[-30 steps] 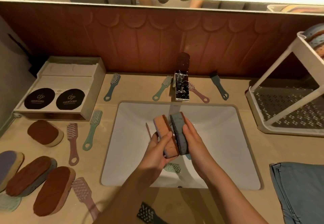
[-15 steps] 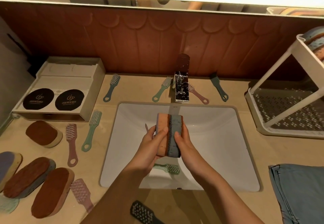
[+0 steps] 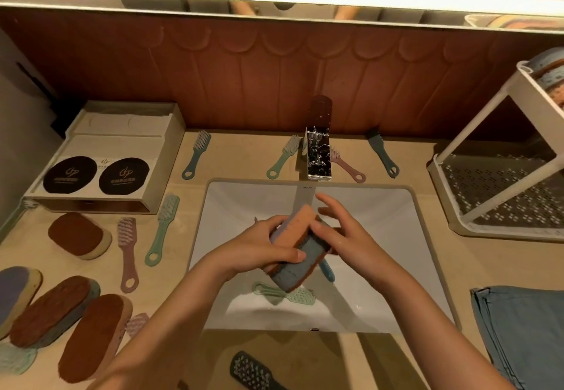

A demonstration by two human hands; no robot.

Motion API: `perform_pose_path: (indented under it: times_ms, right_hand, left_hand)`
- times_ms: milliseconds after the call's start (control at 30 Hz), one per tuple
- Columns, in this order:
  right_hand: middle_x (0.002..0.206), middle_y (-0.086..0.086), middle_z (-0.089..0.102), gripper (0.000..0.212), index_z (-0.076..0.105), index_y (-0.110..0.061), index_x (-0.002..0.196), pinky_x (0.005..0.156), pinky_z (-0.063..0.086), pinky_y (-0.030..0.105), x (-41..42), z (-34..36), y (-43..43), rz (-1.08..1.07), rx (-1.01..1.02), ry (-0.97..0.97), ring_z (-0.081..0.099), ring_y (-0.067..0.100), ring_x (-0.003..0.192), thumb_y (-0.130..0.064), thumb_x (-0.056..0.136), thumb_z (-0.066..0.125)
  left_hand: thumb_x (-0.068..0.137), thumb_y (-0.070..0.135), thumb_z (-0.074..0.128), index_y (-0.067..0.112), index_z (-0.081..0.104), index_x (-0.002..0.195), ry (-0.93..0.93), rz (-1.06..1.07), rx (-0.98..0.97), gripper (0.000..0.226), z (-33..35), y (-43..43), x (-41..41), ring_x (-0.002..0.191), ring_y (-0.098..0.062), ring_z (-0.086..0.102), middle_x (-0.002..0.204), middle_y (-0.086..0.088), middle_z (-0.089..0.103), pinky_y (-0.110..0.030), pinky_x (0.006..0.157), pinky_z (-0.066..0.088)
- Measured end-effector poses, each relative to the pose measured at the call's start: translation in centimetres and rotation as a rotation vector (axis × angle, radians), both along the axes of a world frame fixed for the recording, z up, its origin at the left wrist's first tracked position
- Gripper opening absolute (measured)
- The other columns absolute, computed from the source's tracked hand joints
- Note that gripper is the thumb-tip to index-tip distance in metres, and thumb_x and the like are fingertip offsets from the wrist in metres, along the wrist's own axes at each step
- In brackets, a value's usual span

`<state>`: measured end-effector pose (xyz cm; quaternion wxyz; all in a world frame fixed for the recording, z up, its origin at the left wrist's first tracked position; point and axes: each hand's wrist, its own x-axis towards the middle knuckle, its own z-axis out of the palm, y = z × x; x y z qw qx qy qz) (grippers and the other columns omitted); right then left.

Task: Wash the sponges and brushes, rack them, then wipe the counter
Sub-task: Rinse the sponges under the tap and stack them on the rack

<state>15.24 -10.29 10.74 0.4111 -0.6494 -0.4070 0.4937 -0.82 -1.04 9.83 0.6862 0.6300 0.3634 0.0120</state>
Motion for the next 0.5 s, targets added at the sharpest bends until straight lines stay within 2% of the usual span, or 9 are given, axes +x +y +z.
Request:
perform_pose_path:
  times_ms: [100,200,300,367,433,500]
  right_hand:
    - [0.123,-0.010,0.051,0.060,0.031,-0.046,0.137,0.079,0.055,0.021,0.1,0.0,0.1,0.113,0.013,0.023,0.057,0.006,0.107,-0.033,0.085,0.061]
    - [0.112,-0.001,0.058,0.045,0.046,-0.040,0.124,0.077,0.057,0.034,0.2,0.0,-0.1,0.088,0.042,-0.012,0.061,0.015,0.100,-0.033,0.083,0.064]
    - [0.099,-0.002,0.061,0.031,0.051,-0.029,0.114,0.070,0.056,0.026,0.9,0.1,-0.5,0.041,0.100,-0.027,0.061,0.006,0.088,-0.028,0.085,0.063]
    - [0.097,-0.007,0.060,0.028,0.051,-0.028,0.112,0.068,0.054,0.023,1.6,0.3,-0.8,-0.021,0.117,-0.032,0.060,0.003,0.088,-0.030,0.085,0.061]
    - [0.103,-0.003,0.058,0.027,0.050,-0.026,0.112,0.064,0.055,0.026,2.7,0.7,-1.1,-0.136,0.095,0.035,0.061,0.013,0.094,-0.033,0.087,0.056]
    - [0.107,0.004,0.057,0.027,0.049,-0.024,0.115,0.058,0.054,0.025,3.6,1.2,-1.4,-0.242,0.070,0.141,0.062,0.019,0.094,-0.034,0.090,0.052]
  left_hand:
    - [0.077,0.013,0.073,0.021,0.045,0.129,0.000,-0.106,0.033,0.060,0.8,0.4,0.3,0.103,-0.016,0.062,0.117,-0.003,0.060,-0.026,0.084,0.055]
    - [0.074,0.020,0.076,0.026,0.041,0.132,0.044,-0.116,0.064,0.068,1.1,0.4,0.5,0.104,-0.016,0.061,0.119,-0.004,0.056,-0.027,0.083,0.055]
    - [0.064,0.035,0.073,0.028,0.035,0.136,0.039,-0.045,0.083,0.082,1.2,-0.1,0.8,0.109,-0.013,0.057,0.128,0.001,0.048,-0.027,0.084,0.054]
    - [0.063,0.040,0.071,0.029,0.036,0.136,-0.028,0.091,0.078,0.081,1.5,-0.4,1.4,0.109,-0.009,0.055,0.130,0.004,0.046,-0.027,0.081,0.054]
    - [0.064,0.041,0.077,0.029,0.041,0.131,-0.152,0.249,0.027,0.077,2.0,-0.8,2.2,0.110,-0.011,0.055,0.132,0.001,0.047,-0.029,0.078,0.056]
    - [0.063,0.043,0.078,0.031,0.042,0.129,-0.245,0.315,0.021,0.076,2.4,-1.3,2.9,0.112,-0.013,0.056,0.133,-0.001,0.049,-0.027,0.078,0.057]
